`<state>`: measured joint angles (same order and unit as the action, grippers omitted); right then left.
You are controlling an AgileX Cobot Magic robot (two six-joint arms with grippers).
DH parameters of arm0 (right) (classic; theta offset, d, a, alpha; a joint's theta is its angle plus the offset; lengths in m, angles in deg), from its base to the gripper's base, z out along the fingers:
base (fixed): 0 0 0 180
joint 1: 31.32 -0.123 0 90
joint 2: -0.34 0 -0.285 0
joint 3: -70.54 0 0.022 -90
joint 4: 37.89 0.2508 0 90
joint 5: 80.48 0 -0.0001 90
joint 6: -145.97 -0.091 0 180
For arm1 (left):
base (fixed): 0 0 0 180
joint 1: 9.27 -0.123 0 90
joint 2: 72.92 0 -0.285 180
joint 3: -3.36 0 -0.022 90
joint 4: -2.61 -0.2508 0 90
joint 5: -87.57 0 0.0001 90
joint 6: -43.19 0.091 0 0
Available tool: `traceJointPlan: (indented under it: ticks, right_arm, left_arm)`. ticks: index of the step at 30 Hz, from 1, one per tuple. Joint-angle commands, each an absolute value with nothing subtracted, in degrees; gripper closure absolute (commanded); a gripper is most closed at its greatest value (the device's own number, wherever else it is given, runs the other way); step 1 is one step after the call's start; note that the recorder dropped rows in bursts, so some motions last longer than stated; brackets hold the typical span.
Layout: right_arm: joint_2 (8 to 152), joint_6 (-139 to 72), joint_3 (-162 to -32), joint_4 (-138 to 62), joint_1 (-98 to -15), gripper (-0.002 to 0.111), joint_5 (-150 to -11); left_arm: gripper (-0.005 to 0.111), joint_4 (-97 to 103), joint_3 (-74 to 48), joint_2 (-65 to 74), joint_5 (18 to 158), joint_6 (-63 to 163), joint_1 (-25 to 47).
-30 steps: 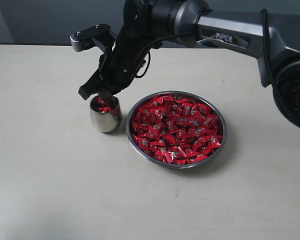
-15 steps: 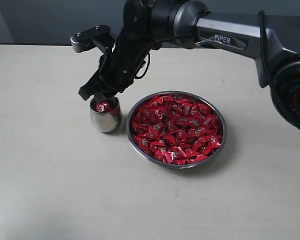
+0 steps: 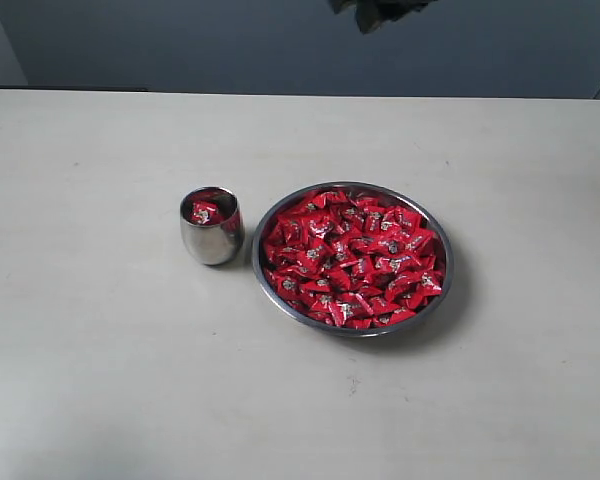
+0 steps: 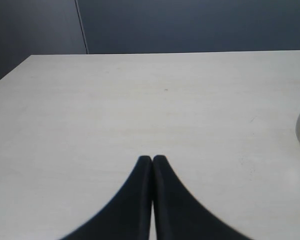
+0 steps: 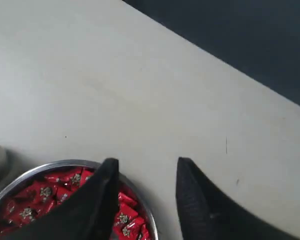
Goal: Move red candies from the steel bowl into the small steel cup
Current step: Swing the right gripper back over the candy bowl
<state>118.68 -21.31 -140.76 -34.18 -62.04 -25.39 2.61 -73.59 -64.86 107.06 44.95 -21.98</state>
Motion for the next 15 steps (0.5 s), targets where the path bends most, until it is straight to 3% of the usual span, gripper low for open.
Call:
traceJointPlan:
  ticks: [1,8,15]
  right_arm:
    - [115.5,-15.6,-136.0,-23.6,-56.5,0.071,-24.7]
    - [108.3,-12.7,-110.6,-17.5,-56.0,0.077,-44.1]
    - [107.9,-12.8,-97.0,-17.2,-56.0,0.077,-49.2]
  left_arm:
    - [0.106,3.0,-73.9,-65.1,106.5,44.9,-21.7]
    - [0.106,3.0,-73.9,-65.1,106.5,44.9,-21.7]
    - [0.106,3.0,-73.9,-65.1,106.5,44.9,-21.7]
